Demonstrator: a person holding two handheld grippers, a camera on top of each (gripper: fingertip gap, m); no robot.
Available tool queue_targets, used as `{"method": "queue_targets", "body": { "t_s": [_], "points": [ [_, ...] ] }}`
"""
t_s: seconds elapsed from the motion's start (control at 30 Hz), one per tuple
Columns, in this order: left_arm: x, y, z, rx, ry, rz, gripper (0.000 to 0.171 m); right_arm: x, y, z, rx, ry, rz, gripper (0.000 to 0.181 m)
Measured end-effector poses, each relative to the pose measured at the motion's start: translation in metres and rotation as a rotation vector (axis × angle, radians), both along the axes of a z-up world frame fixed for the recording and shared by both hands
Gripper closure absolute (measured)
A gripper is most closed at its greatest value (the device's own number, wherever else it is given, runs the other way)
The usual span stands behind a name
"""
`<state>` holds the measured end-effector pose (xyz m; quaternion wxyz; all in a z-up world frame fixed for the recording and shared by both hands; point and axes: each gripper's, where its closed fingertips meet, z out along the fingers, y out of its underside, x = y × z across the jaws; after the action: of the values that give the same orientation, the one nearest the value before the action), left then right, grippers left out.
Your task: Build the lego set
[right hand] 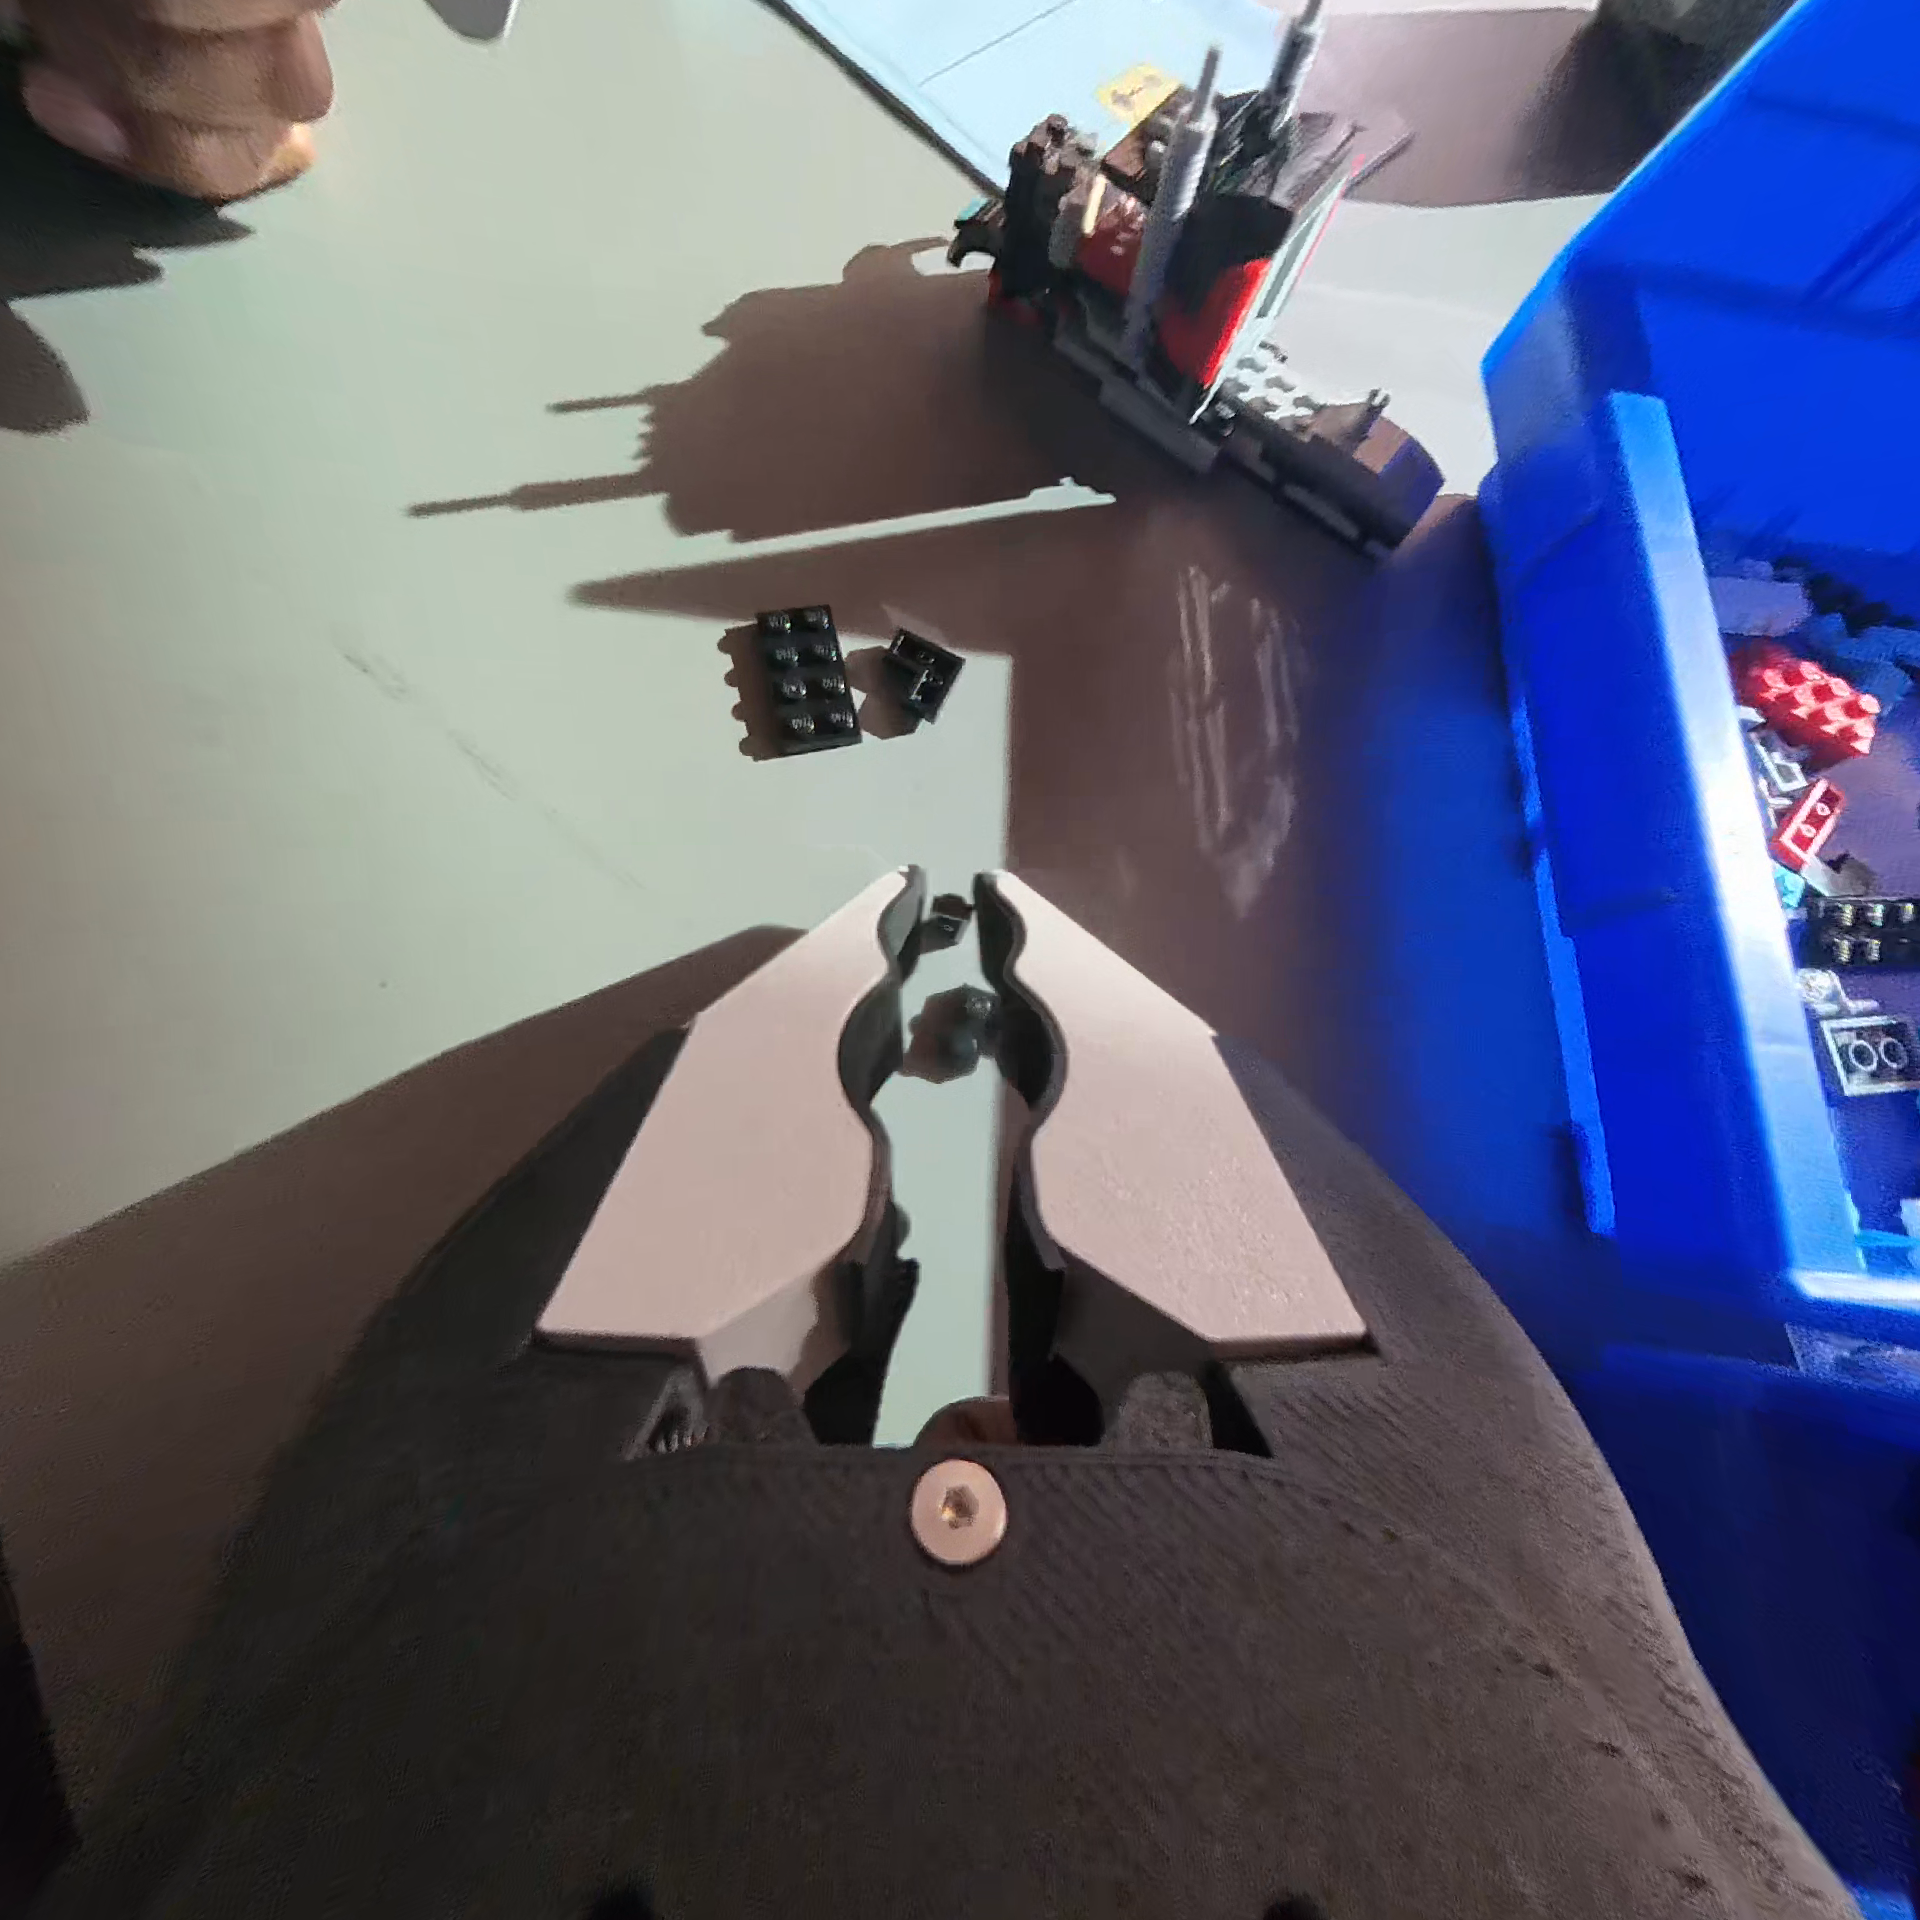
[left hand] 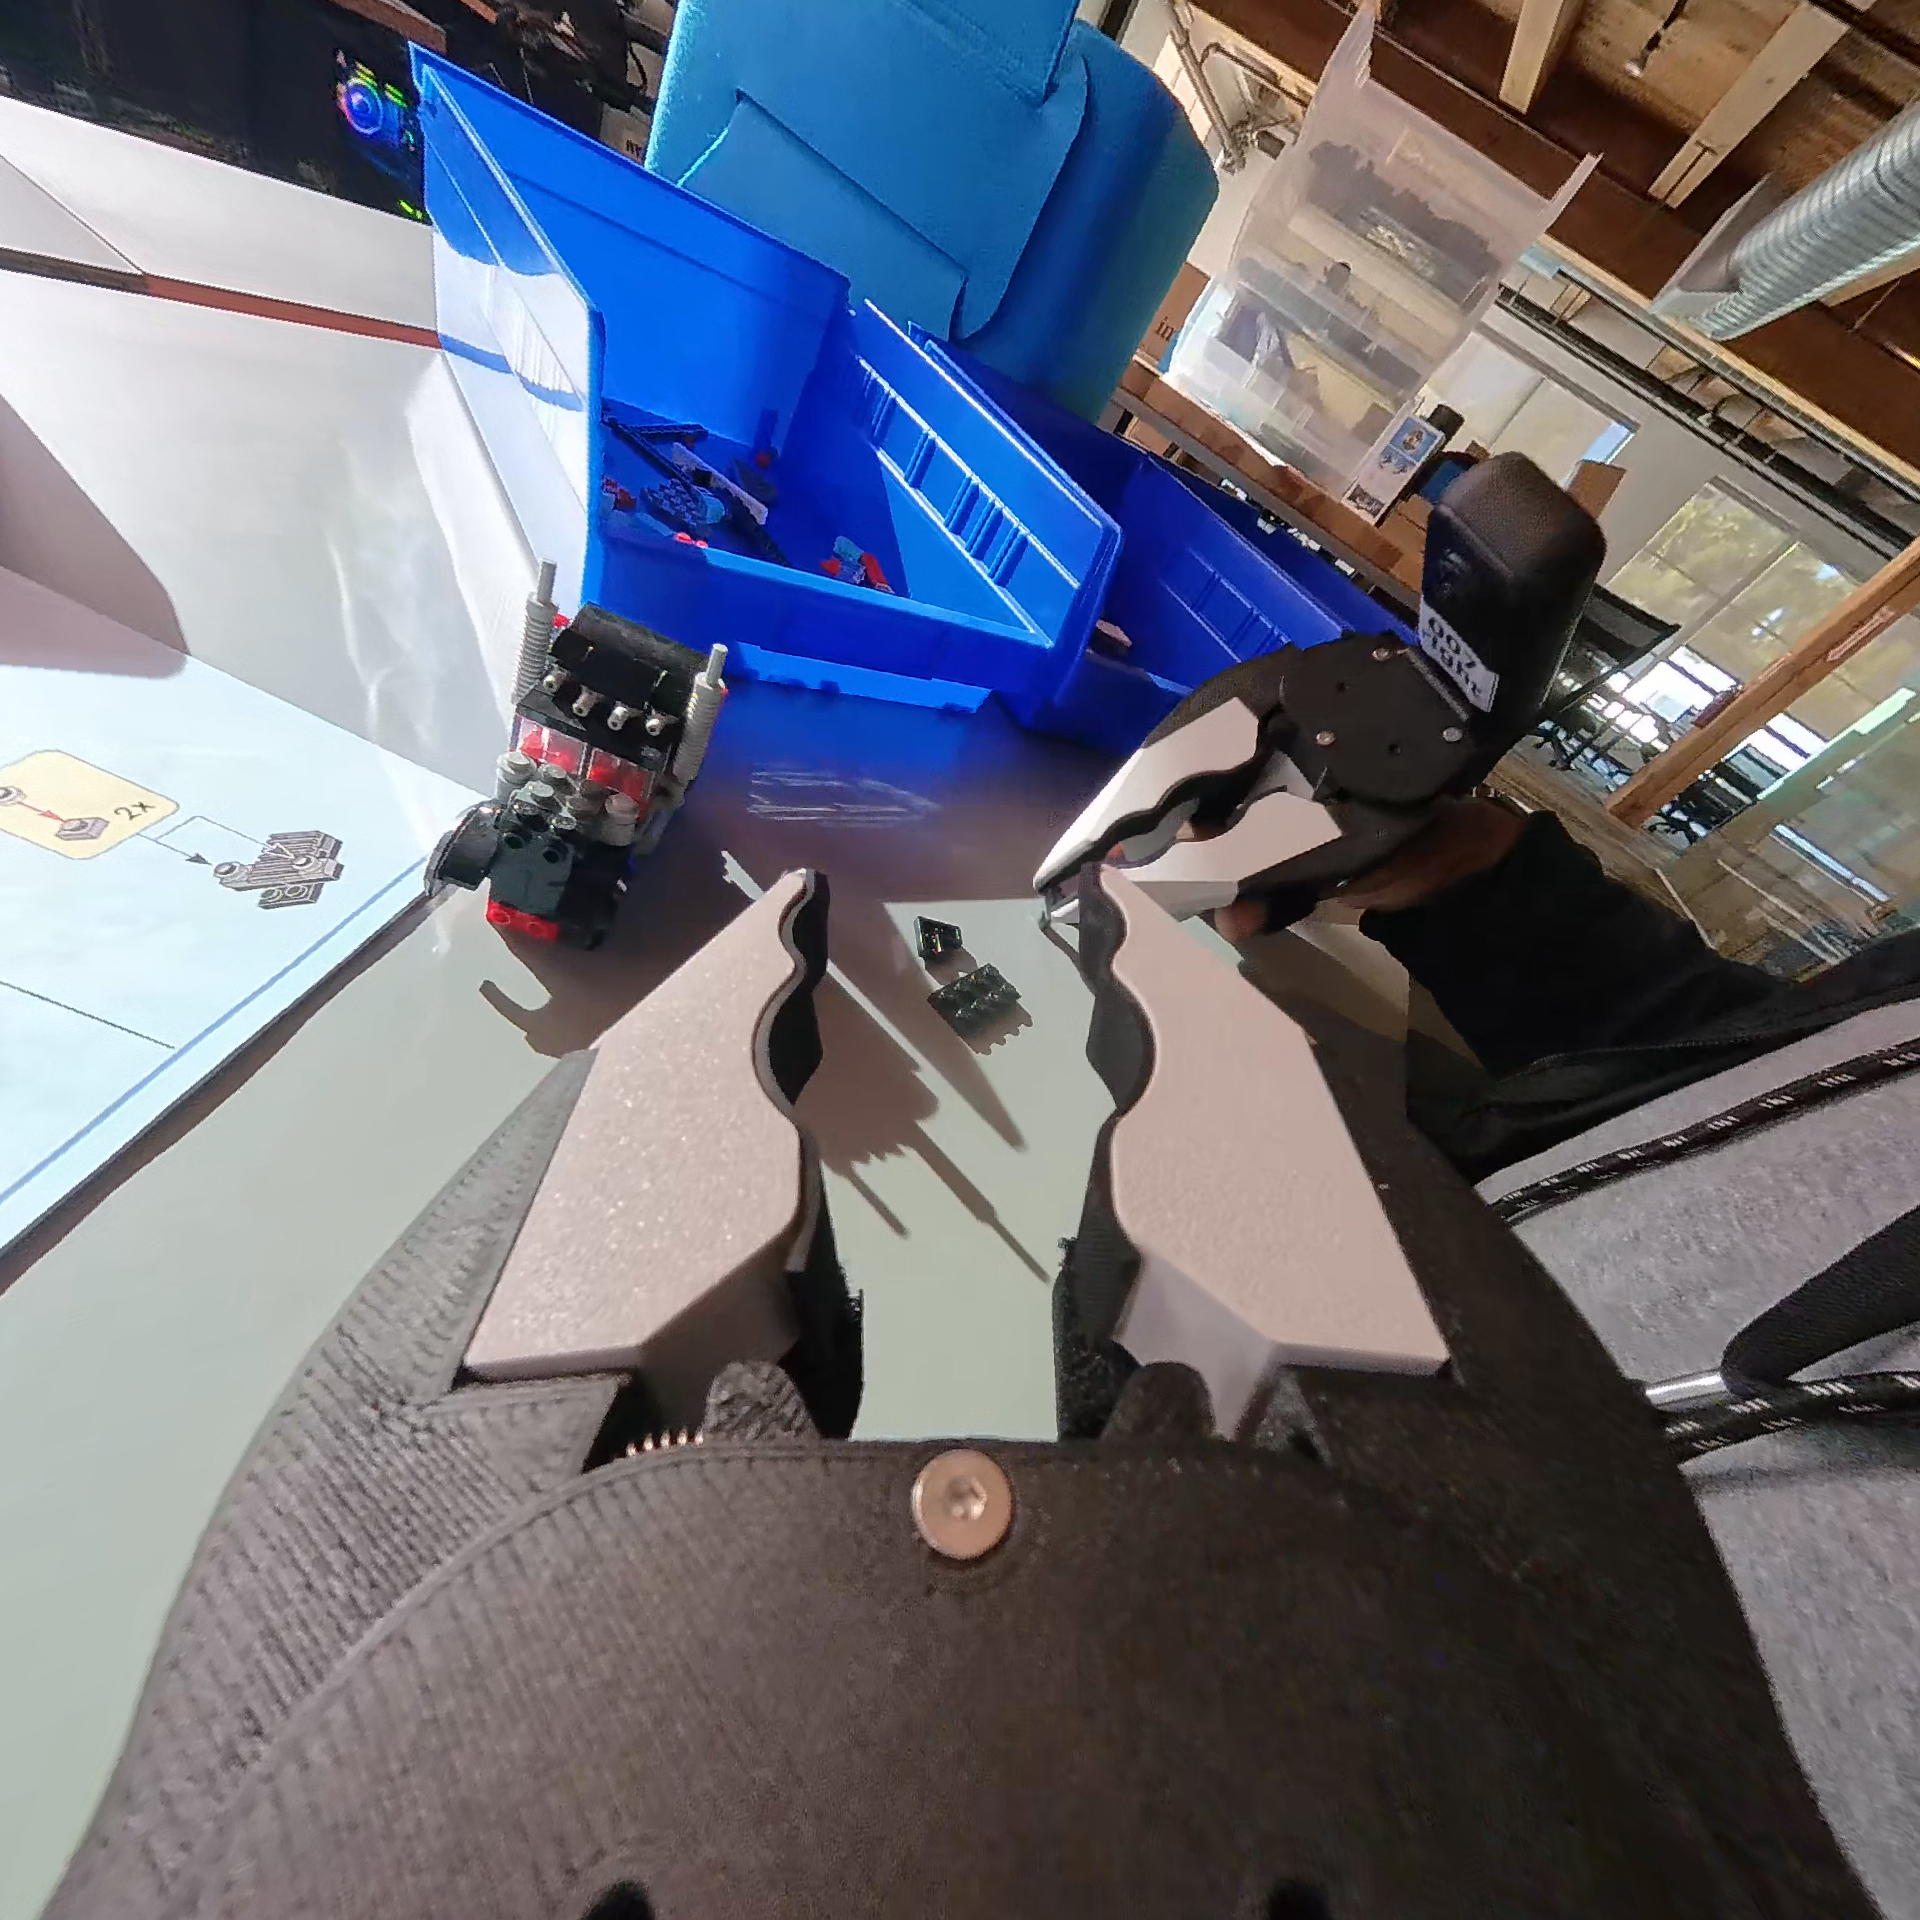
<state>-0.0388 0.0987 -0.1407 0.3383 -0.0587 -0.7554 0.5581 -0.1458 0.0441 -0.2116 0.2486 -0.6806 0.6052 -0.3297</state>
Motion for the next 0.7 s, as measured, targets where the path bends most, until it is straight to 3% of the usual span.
{"method": "queue_targets", "body": {
  "t_s": [0.13, 0.37, 0.5, 0.7],
  "points": [
    [-0.010, 0.002, -0.009, 0.054, -0.024, -0.053, 0.122, 0.007, 0.007, 0.002, 0.006, -0.010, 0.020, 0.171],
    [-0.036, 0.003, -0.031, 0.130, -0.207, -0.182, 0.122, 0.033, 0.020, 0.015, -0.003, -0.142, 0.020, 0.170],
    [-0.034, 0.003, -0.031, 0.130, -0.198, -0.174, 0.122, 0.041, 0.017, 0.018, -0.080, -0.173, -0.032, 0.170],
    [-0.030, 0.001, -0.029, 0.120, -0.187, -0.145, 0.123, 0.043, 0.015, 0.002, -0.168, -0.066, -0.099, 0.170]
  ]
}}
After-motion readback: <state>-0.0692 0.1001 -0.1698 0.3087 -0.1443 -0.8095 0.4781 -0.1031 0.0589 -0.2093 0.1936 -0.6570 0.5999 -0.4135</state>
